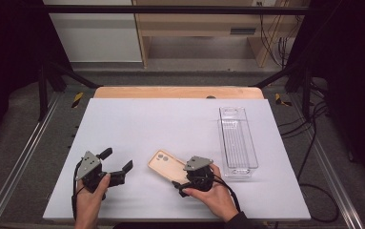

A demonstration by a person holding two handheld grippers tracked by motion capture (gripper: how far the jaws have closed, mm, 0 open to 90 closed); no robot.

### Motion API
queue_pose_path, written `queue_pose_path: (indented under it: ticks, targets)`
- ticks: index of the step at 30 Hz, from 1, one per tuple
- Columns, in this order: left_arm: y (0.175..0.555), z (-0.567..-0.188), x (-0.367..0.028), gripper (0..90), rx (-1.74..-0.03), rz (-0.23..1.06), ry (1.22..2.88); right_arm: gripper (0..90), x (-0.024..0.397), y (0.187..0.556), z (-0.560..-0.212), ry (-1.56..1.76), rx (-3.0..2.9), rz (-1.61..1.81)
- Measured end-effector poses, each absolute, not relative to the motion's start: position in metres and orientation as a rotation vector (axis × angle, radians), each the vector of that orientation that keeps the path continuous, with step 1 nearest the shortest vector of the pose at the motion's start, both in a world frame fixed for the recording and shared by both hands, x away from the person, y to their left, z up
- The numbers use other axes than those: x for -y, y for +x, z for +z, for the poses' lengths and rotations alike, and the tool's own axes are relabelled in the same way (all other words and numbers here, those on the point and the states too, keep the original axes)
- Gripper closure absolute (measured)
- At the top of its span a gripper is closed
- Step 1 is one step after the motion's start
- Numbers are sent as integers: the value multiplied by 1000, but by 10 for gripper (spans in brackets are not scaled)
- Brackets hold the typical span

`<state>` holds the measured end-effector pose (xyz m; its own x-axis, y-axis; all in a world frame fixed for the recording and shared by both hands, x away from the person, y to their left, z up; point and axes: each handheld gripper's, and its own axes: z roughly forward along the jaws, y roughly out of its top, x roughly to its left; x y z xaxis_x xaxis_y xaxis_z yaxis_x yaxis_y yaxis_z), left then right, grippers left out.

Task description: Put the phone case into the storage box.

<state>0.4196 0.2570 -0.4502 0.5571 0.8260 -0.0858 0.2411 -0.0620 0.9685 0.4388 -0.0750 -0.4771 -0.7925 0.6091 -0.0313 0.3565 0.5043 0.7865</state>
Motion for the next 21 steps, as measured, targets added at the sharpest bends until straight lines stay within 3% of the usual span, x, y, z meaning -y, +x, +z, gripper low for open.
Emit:
queue_pose_path:
  ticks: [13,17,21]
  targets:
    - [423,-418,-235,16,-866,437,1579,127,82,429,-458,773,-2181,1309]
    - [447,-404,-217,17,-865,329,1594,126,83,430,-454,762,-2117,1352]
    - [460,-399,-210,20,-869,313,1602,126,83,431,-451,761,-2074,1375]
